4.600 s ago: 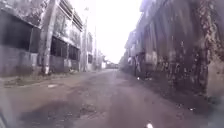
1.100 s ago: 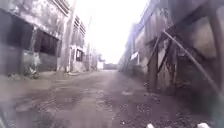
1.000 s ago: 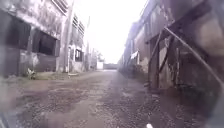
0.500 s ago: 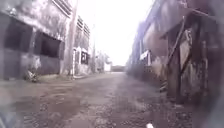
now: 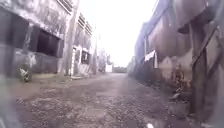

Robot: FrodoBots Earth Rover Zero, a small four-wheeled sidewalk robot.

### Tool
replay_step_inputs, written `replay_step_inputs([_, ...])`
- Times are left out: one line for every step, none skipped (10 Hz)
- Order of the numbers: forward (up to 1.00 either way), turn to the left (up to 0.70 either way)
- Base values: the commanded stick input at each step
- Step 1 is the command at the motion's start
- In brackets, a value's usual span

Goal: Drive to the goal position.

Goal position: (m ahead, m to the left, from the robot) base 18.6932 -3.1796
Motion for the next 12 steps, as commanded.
replay_step_inputs([1.00, 0.00])
replay_step_inputs([1.00, 0.00])
replay_step_inputs([1.00, 0.00])
replay_step_inputs([1.00, 0.00])
replay_step_inputs([1.00, 0.00])
replay_step_inputs([1.00, 0.00])
replay_step_inputs([1.00, 0.00])
replay_step_inputs([1.00, 0.00])
replay_step_inputs([1.00, 0.00])
replay_step_inputs([1.00, 0.00])
replay_step_inputs([1.00, 0.00])
replay_step_inputs([1.00, 0.00])
